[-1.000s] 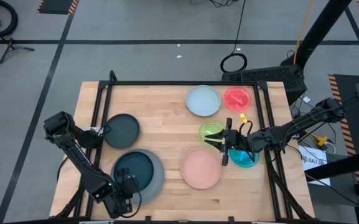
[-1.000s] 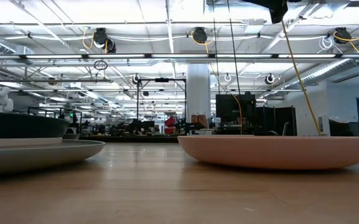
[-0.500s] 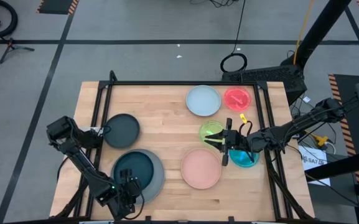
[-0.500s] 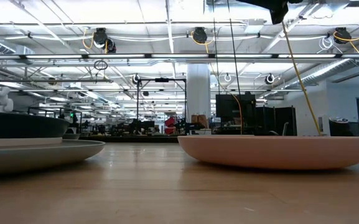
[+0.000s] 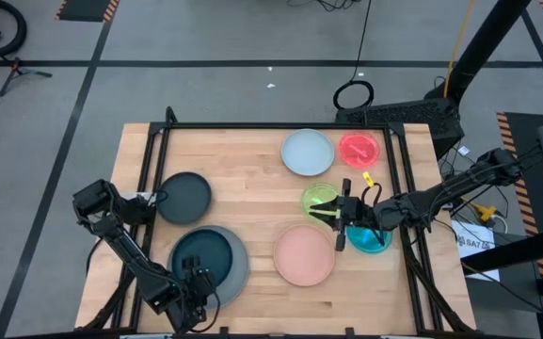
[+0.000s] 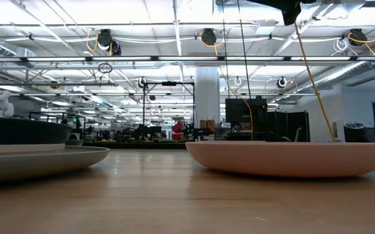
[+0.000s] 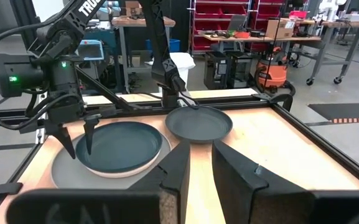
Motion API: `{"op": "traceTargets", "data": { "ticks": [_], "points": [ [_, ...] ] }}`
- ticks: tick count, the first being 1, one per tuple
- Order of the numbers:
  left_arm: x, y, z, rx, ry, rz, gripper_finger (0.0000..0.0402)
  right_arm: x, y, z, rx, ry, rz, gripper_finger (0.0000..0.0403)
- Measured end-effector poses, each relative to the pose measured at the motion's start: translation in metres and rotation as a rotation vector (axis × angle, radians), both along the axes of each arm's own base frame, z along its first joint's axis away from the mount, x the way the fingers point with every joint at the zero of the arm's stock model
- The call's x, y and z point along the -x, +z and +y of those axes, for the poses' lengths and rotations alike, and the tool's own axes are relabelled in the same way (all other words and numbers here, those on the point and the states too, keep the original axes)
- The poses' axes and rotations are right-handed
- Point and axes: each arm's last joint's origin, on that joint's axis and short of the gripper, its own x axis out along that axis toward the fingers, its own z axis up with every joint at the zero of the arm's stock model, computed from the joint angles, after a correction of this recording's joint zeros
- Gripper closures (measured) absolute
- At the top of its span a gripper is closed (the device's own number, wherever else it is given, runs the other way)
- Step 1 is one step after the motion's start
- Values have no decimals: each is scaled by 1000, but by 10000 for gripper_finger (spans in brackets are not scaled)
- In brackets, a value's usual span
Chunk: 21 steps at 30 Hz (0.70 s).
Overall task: Stack plastic plates
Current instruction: Remove the bottom blue plate from the stack of plates
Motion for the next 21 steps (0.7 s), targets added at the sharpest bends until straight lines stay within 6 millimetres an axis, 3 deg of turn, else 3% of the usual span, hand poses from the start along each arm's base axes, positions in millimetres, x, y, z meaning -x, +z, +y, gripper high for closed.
{"op": "traceTargets", "data": {
  "ticks": [11,14,21],
  "points": [
    [1,6,1,-7,-4,-3,387,0,0,0,3,0,0,342],
    [-1,22,-1,-33,-18,7,391,0,0,0,3,0,0,342],
    [-14,80,2,-263,-120,-20,393,0,0,0,3,0,0,342]
  ]
}}
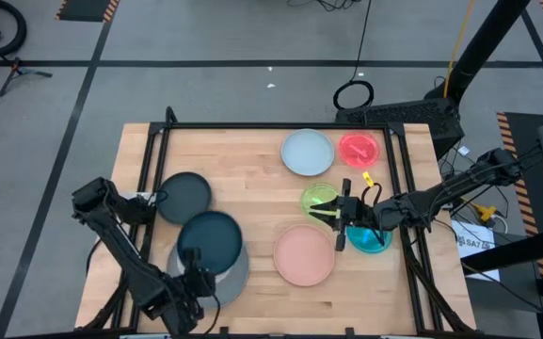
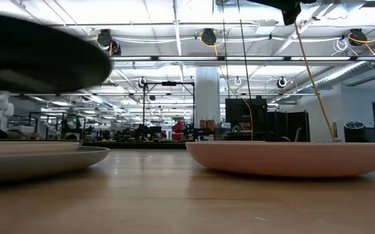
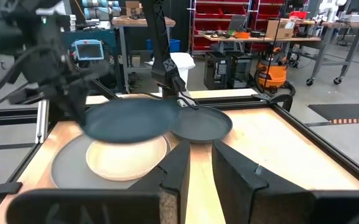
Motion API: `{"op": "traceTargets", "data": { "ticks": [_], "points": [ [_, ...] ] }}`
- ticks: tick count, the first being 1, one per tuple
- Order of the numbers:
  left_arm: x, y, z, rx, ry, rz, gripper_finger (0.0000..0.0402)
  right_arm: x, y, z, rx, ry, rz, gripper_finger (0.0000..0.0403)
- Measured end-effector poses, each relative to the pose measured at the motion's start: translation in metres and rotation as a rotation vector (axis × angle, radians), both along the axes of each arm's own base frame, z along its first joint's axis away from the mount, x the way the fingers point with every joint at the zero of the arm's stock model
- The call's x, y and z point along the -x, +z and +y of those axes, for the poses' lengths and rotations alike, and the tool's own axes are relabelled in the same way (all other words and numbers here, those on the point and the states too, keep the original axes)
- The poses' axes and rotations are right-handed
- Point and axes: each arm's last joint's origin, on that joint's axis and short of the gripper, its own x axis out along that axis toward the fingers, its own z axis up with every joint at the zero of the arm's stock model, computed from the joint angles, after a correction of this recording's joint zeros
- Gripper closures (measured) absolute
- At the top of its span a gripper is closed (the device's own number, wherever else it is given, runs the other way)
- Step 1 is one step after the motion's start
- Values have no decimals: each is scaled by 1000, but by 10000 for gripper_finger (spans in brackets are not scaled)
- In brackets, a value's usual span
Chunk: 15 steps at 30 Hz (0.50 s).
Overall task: Stack plastic plates
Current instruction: Remove the bottom blue plate from the stack of plates
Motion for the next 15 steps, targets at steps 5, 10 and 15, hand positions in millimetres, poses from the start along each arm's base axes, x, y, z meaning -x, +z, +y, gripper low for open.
{"op": "traceTargets", "data": {
  "ticks": [5,10,15],
  "points": [
    [-23,12,28,-163,-76,66,394,0,0,0,0,0,0,342],
    [-52,4,69,-278,-161,194,394,0,0,0,4,1,1,342],
    [-76,-2,118,-318,-185,245,394,0,0,0,19,3,3,342]
  ]
}}
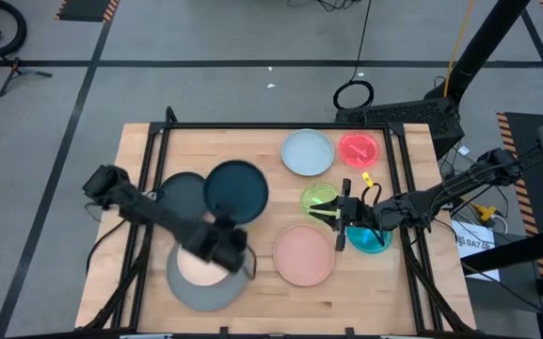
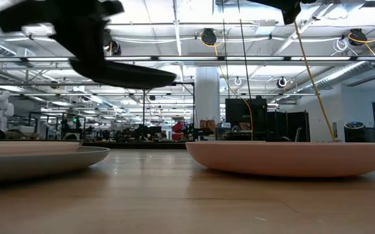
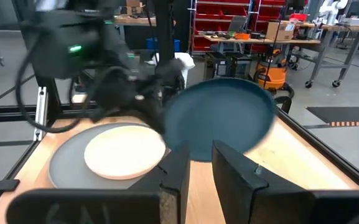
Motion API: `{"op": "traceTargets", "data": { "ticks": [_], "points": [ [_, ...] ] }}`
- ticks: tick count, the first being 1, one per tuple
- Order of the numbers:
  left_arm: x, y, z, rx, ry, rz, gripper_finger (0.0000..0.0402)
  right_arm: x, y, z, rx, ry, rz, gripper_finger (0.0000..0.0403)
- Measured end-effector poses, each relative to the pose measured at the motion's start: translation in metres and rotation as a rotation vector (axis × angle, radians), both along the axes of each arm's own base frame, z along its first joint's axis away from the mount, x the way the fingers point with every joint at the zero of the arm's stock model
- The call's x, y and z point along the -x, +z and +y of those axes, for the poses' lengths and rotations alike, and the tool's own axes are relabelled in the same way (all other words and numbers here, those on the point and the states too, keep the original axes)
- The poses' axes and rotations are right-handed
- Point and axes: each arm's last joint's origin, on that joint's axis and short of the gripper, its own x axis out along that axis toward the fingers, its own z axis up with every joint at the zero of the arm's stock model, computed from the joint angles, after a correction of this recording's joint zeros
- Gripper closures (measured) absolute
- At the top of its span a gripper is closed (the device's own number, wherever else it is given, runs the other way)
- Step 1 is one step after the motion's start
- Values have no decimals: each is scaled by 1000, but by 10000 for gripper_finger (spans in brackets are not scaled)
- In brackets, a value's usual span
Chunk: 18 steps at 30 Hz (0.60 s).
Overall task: Stack plastic plates
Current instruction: Remove the bottom blue plate from the stack of plates
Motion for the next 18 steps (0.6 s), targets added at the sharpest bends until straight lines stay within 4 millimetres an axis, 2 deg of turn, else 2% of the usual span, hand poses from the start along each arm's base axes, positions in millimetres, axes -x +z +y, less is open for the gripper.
{"op": "traceTargets", "data": {
  "ticks": [2,12,18],
  "points": [
    [-6,-3,20,29,-14,-26,394,0,0,0,5,1,1,342],
    [-9,-31,131,296,49,-78,394,1,2,-1,21,3,-1,342],
    [-11,-32,184,320,72,-116,394,2,2,-1,21,3,-4,342]
  ]
}}
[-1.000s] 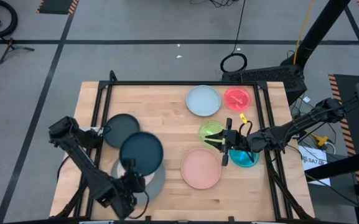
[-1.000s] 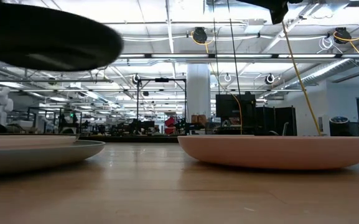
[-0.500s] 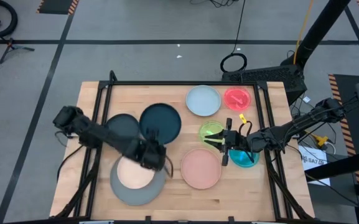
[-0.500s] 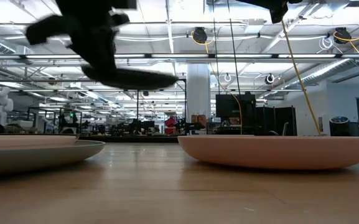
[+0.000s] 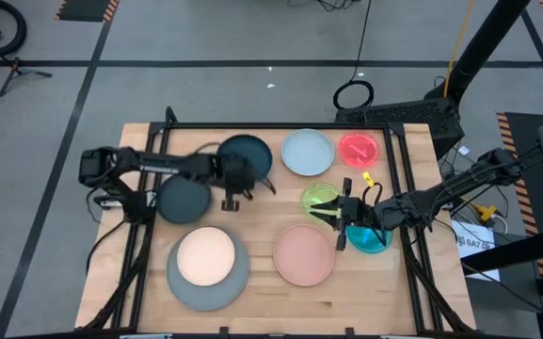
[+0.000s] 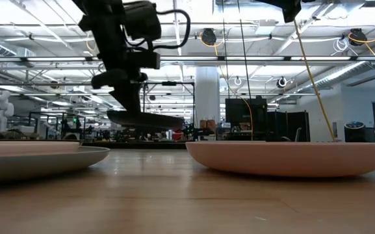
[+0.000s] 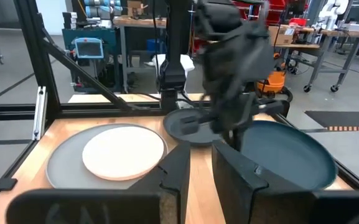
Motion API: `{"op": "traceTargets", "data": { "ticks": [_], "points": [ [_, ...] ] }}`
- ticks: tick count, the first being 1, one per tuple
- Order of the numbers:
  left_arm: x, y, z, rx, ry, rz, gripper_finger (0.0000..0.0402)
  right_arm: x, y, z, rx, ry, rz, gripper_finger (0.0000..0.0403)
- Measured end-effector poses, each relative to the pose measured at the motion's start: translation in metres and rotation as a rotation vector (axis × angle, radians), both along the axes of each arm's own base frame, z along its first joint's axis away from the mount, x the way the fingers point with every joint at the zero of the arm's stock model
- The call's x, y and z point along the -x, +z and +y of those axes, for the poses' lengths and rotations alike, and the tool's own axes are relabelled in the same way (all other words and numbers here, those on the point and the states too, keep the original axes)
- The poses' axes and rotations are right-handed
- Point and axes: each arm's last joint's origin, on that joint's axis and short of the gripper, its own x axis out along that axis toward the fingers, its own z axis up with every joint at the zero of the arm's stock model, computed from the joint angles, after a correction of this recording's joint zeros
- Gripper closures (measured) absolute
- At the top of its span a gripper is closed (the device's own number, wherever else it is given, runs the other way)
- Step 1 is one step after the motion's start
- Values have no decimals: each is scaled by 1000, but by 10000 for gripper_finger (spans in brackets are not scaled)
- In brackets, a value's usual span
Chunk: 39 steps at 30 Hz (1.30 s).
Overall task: Stack plastic plates
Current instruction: Remove the bottom blue plate from the stack of plates, then remove the light orange plate from the gray plate
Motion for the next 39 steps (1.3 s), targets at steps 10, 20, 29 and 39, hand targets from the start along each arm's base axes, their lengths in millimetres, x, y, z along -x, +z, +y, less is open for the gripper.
{"op": "traceTargets", "data": {
  "ticks": [10,20,29,39],
  "points": [
    [14,-4,53,128,105,-15,387,0,0,0,3,0,3,342],
    [15,-13,61,190,140,1,381,0,0,0,3,0,2,342],
    [12,-23,62,234,162,21,360,0,0,0,3,0,3,342],
    [16,-15,47,312,202,99,308,0,-1,0,4,0,5,342]
  ]
}}
